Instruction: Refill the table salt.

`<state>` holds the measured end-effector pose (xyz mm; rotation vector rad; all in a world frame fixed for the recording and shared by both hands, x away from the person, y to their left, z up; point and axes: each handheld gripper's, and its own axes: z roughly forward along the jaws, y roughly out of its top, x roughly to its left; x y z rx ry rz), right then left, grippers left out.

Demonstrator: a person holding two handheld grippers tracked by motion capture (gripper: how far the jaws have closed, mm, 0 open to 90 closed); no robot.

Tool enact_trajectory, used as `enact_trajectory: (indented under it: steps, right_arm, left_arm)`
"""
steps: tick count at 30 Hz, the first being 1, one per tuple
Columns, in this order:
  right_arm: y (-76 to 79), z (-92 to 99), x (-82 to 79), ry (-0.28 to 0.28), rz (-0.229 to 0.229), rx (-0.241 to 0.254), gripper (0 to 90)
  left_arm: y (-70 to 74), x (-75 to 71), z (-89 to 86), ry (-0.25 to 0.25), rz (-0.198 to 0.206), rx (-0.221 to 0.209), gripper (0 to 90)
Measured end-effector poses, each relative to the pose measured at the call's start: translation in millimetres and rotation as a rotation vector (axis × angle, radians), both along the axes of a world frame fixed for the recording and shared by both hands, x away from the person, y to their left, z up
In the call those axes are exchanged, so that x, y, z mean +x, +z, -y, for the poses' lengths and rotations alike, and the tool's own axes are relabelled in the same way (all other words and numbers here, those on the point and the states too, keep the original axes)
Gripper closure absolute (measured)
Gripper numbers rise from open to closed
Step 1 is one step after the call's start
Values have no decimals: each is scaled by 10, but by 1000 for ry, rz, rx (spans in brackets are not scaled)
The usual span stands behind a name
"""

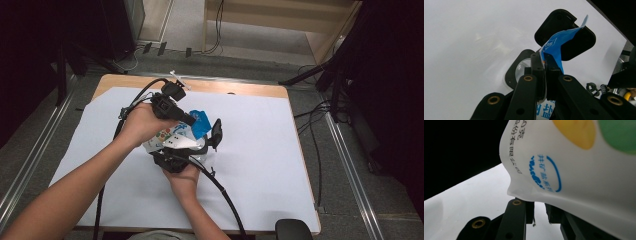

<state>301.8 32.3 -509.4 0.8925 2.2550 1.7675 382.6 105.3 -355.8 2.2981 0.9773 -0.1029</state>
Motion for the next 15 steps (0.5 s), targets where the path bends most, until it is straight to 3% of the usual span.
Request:
enact_trajectory:
  steps: [9, 15]
  right_arm:
    - [-35, -14, -35, 18, 17, -34, 724]
    - [-37, -17, -52, 21, 21, -51, 683]
  left_arm:
    - [73, -6, -103, 3, 12, 9, 900]
    - [109, -9, -235, 22, 32, -10, 900]
